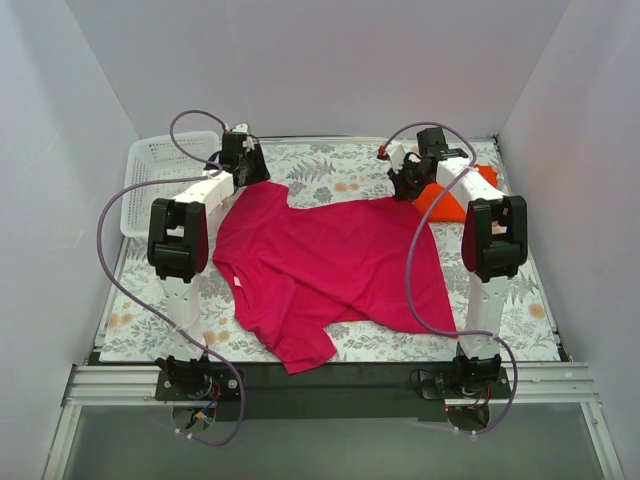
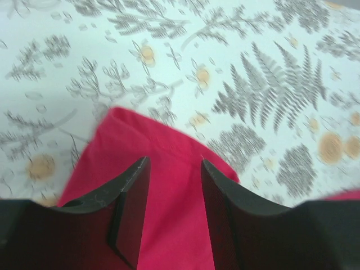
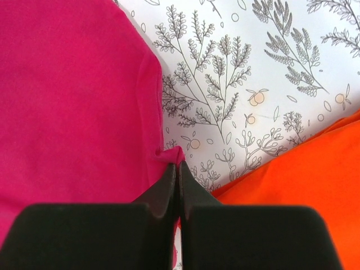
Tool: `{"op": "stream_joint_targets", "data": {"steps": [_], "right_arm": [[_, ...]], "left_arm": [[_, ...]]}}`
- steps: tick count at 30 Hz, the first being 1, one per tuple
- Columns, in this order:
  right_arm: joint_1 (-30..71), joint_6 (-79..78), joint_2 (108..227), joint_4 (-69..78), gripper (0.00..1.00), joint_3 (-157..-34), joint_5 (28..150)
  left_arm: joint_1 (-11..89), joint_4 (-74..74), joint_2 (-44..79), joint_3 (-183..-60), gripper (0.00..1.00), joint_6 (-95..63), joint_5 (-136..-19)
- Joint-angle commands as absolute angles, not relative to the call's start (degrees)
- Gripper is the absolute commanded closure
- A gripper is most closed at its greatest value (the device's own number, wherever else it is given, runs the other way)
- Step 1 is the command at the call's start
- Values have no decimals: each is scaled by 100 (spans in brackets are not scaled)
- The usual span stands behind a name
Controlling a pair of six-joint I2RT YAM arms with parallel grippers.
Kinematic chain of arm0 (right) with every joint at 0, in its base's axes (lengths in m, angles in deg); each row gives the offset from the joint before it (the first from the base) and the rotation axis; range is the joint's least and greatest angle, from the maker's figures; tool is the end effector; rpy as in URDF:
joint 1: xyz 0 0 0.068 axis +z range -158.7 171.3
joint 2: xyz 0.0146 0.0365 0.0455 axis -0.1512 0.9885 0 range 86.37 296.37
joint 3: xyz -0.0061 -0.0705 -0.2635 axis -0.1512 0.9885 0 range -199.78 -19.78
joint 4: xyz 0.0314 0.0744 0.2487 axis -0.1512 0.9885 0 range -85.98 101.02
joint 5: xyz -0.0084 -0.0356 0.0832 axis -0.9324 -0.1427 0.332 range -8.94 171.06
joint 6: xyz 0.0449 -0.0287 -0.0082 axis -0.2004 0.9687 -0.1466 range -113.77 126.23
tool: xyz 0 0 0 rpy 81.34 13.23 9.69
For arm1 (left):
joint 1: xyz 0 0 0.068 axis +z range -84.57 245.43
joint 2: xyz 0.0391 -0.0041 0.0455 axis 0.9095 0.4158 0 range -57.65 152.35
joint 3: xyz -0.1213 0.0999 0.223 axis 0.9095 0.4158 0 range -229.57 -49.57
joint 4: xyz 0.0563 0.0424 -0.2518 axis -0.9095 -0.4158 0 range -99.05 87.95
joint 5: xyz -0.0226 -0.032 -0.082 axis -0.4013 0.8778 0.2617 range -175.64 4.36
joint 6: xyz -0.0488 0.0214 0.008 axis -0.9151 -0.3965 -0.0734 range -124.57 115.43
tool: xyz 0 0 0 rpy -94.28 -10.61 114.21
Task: Fold and stack the t-shirts
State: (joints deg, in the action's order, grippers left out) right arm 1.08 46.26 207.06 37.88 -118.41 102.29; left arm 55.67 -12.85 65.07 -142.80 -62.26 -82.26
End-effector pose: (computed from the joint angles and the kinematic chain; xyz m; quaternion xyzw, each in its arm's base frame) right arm 0.4554 0.0916 0.2155 -0.4446 0.8296 0.0949 0.3241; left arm 0.4816 -0.0850 0.1965 -0.3570 0.8339 -0.2555 0.3346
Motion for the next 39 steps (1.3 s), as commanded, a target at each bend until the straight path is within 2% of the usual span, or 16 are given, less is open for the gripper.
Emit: {"op": "stream_joint_targets", "data": {"steps": [1,12,28,39], "right_arm": [[-26,4473,20336,3557,99,-11787,10523],[-316,4455,20362,3443,99,-11593,10602],[-360,4385,20406,3451,99,-11593,10716],[-360,4358,20423,3443,99,-11602,10734]], "left_arm": [[5585,-1312,6689,-14949,60,-5661,-8966],[5533,-1417,7463,-15583,60,-4799,-9645],[5541,-1883,7647,-15732,60,-4720,-9363],[5532,-2077,7937,-15873,70,-4825,-9513]]}}
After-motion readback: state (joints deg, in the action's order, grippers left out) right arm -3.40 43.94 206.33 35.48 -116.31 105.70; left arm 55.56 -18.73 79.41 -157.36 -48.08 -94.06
